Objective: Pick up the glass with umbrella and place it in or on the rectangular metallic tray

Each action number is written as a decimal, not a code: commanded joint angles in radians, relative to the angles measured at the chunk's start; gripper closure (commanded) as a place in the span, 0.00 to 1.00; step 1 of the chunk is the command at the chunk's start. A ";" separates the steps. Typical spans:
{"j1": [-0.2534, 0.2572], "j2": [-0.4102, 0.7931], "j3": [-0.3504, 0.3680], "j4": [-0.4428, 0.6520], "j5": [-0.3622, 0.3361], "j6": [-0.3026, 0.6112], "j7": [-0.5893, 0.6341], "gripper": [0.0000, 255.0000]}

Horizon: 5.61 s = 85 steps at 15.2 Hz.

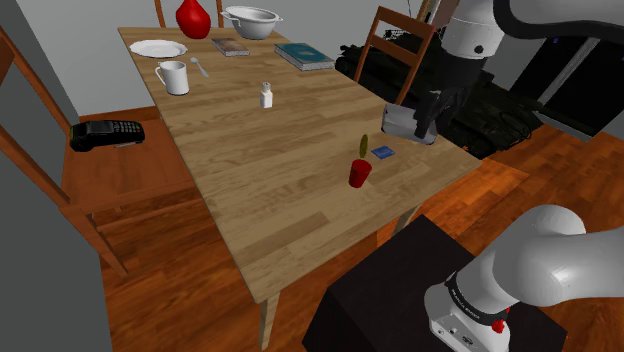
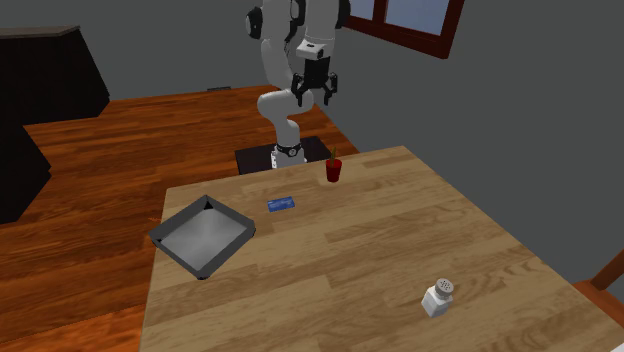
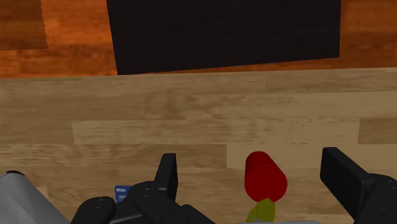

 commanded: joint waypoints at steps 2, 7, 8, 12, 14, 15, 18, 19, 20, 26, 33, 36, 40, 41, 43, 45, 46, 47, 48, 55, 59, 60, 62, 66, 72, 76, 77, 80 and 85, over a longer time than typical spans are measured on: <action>0.002 0.012 0.001 -0.021 0.005 0.039 0.003 0.00; 0.010 0.097 0.010 -0.103 0.030 0.239 0.018 0.00; 0.011 0.119 0.012 -0.115 0.034 0.280 0.021 0.00; 0.018 0.220 0.021 -0.148 0.051 0.440 0.029 0.00; 0.022 0.279 0.026 -0.155 0.059 0.520 0.033 0.00; 0.022 0.281 0.026 -0.155 0.060 0.521 0.033 0.00; 0.022 0.294 0.028 -0.186 0.060 0.565 0.033 0.00; 0.022 0.299 0.028 -0.196 0.060 0.580 0.033 0.00; 0.022 0.305 0.028 -0.205 0.060 0.595 0.033 0.00; 0.022 0.320 0.030 -0.229 0.060 0.634 0.034 0.00; 0.022 0.319 0.030 -0.229 0.060 0.634 0.034 1.00; 0.025 0.313 0.033 -0.230 0.062 0.629 0.039 1.00; 0.022 0.320 0.029 -0.229 0.060 0.634 0.034 1.00; 0.022 0.314 0.029 -0.220 0.060 0.619 0.034 1.00; 0.022 0.311 0.030 -0.221 0.060 0.627 0.035 0.00; 0.057 0.391 0.001 -0.127 0.038 0.566 -0.016 0.00; 0.052 0.391 0.006 -0.127 0.040 0.566 -0.018 0.00; 0.043 0.330 0.023 -0.171 0.006 0.575 0.028 0.00; 0.034 0.278 0.039 -0.206 -0.021 0.580 0.065 0.00; 0.027 0.322 0.040 -0.270 -0.028 0.687 0.069 0.00; 0.027 0.326 0.040 -0.274 -0.029 0.696 0.070 0.00; 0.027 0.326 0.040 -0.274 -0.029 0.696 0.070 0.00; 0.027 0.326 0.040 -0.274 -0.029 0.696 0.070 0.00; 0.027 0.326 0.040 -0.274 -0.029 0.696 0.070 1.00; 0.027 0.326 0.040 -0.274 -0.029 0.696 0.070 1.00; 0.014 0.382 0.047 -0.245 -0.071 0.766 0.064 0.00; 0.007 0.410 0.051 -0.230 -0.094 0.800 0.064 0.00; -0.015 0.492 0.062 -0.176 -0.167 0.893 0.068 0.00; -0.034 0.571 0.070 -0.139 -0.236 0.979 0.087 0.00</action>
